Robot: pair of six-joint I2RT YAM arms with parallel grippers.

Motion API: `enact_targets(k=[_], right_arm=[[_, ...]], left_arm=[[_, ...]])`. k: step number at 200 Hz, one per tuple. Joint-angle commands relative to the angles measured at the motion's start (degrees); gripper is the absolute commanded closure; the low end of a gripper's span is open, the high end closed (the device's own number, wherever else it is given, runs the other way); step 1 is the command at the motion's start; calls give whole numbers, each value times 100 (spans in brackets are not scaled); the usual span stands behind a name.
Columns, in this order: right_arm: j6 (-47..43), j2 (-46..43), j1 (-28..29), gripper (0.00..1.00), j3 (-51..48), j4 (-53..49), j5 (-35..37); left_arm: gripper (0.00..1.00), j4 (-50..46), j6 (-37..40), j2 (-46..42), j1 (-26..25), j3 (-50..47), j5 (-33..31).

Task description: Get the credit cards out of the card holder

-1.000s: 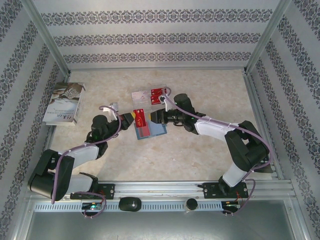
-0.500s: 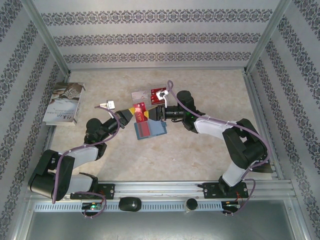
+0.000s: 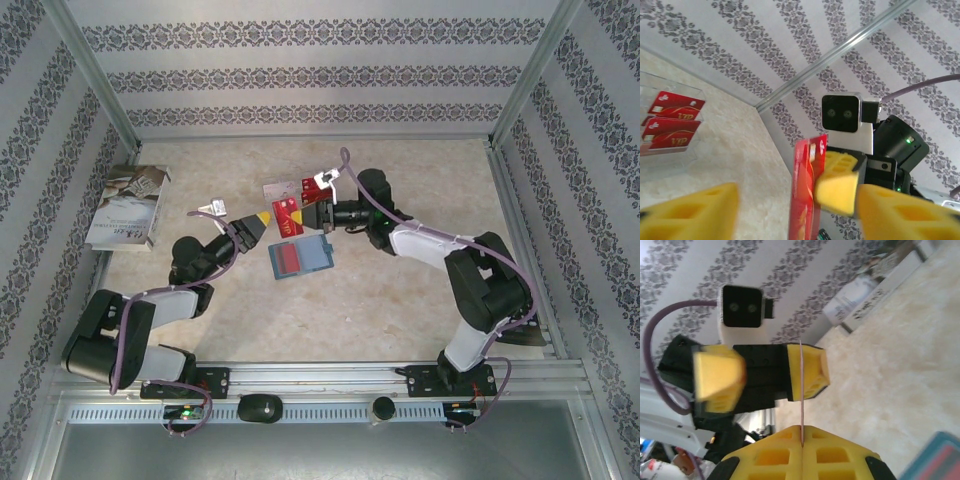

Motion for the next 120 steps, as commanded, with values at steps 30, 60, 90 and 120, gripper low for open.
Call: enact_targets(k=[30, 60, 90, 120], right_arm=[[-4823, 39, -131, 100, 2104, -5789, 1701], [-6467, 880, -1, 100, 3644, -7687, 2882], [-7641, 1595, 259, 100, 4847, -8408, 4235], [-8302, 2103, 221, 100, 5772, -8562, 4813]], left_arm=[[0, -1957, 286, -1043, 245, 83, -503], [0, -3091, 590, -1542, 393, 235, -635], [0, -3461, 677, -1746, 529, 270, -619], [0, -3643, 690, -1768, 676, 300, -618]])
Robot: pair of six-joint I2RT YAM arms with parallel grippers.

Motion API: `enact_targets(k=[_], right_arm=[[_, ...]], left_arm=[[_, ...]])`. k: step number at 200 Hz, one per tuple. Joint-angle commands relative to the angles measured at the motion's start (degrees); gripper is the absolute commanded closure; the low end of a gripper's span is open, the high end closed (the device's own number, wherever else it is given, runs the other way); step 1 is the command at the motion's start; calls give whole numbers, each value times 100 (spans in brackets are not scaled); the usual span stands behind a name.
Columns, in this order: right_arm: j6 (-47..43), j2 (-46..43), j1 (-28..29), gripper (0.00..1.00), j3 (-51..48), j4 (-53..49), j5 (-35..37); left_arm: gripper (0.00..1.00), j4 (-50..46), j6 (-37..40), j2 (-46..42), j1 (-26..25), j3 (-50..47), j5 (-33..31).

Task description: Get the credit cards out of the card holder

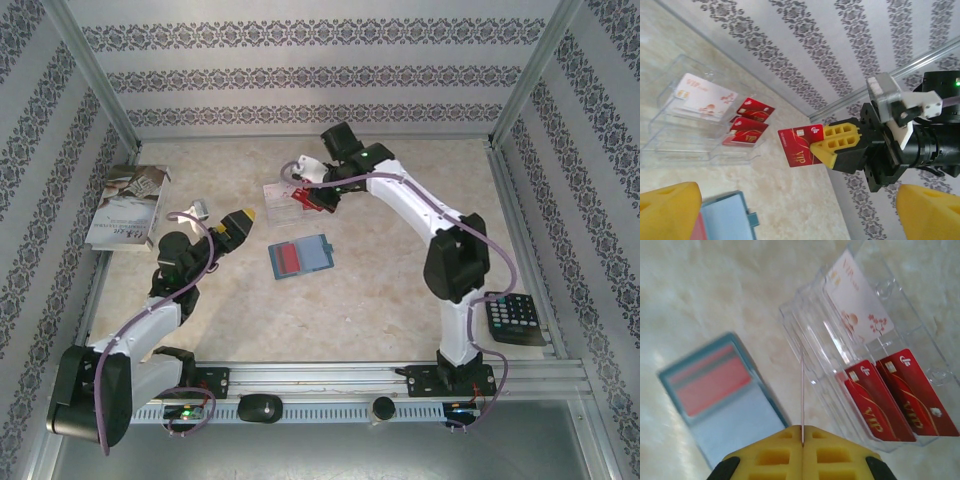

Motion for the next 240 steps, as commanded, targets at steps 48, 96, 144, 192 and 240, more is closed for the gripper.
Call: enact_targets(k=[48, 96, 144, 192, 240], right_arm=[[-1947, 642, 68, 100, 951, -758, 1296], [-2479, 1040, 44, 100, 1137, -616, 1583], [-2826, 1285, 83, 100, 1256, -446, 1721], [-3090, 1438, 88, 100, 1226, -118, 1820], [-3198, 1412, 114, 100, 1086, 80, 1759]], left_arm=[[0, -521, 221, 284, 253, 284, 39], [0, -297, 54, 728, 430, 262, 225], [0, -515, 219, 679, 483, 273, 178], [0, -525, 238, 806, 501, 274, 170], [0, -480, 229, 937, 505, 275, 158]])
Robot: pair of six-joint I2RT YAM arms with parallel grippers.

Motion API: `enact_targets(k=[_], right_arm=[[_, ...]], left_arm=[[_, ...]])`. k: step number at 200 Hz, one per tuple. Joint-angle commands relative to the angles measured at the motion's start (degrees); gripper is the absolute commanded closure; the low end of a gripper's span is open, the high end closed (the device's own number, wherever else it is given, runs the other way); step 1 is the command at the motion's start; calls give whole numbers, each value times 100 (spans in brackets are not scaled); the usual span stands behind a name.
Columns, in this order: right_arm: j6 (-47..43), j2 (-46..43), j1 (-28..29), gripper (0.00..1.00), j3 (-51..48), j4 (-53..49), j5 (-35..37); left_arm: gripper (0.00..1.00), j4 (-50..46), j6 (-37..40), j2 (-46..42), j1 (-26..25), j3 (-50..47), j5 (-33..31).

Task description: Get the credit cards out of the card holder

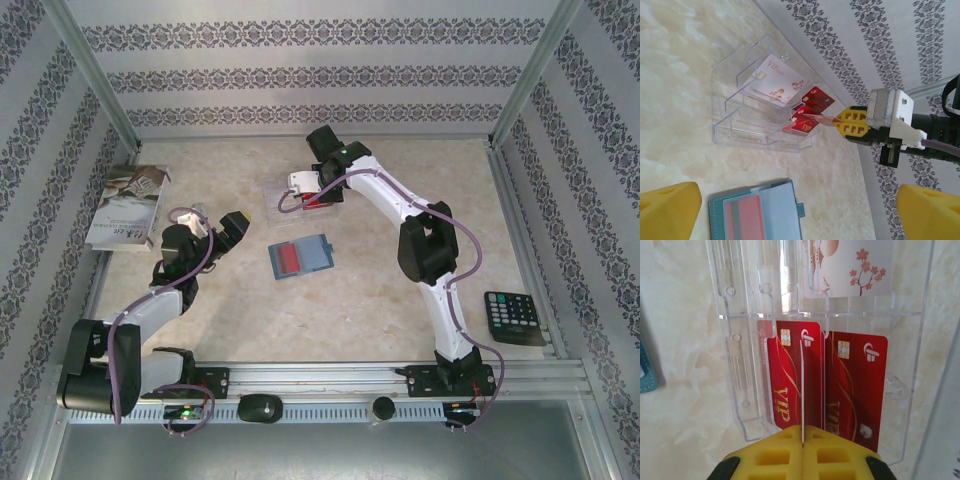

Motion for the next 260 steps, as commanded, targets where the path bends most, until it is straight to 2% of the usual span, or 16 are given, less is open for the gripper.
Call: enact_targets(k=[1, 29, 250, 260], right_arm=[[-166, 88, 90, 100, -18, 148, 19], [-158, 19, 116, 100, -180, 195, -154], [-80, -13, 64, 100, -830, 642, 8], [-63, -25, 64, 96, -847, 710, 36]], left_arm=[[0, -33, 100, 49, 107, 113, 55], [0, -21, 100, 73, 118, 106, 49], [0, 39, 74, 127, 136, 104, 73], [0, 46, 65, 118, 136, 105, 79]])
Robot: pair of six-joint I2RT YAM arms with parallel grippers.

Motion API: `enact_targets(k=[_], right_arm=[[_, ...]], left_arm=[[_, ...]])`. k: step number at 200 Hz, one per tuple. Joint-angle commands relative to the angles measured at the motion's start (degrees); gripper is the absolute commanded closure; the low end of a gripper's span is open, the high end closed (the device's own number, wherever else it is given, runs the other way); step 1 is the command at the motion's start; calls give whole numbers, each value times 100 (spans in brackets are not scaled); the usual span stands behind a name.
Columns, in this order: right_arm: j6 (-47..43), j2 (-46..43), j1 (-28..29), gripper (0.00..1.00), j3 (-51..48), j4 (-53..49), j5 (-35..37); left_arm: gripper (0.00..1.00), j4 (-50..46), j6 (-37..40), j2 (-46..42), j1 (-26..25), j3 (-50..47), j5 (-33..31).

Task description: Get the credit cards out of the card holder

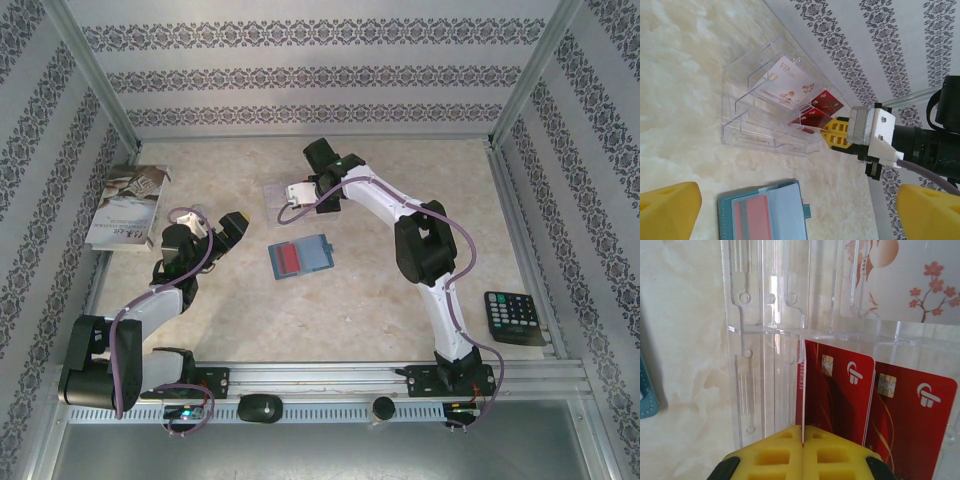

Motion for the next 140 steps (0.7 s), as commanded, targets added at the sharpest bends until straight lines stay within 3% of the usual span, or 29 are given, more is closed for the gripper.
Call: enact_targets(k=[1, 52, 140], right_arm=[[67, -28, -19, 96, -98, 62, 67], [189, -158, -11, 77, -183, 643, 327], [414, -574, 84, 75, -764, 1991, 761]], left_arm=[[0, 41, 65, 6, 64, 105, 81], [0, 136, 6, 39, 68, 85, 131], [0, -47, 56, -233, 64, 44, 22]])
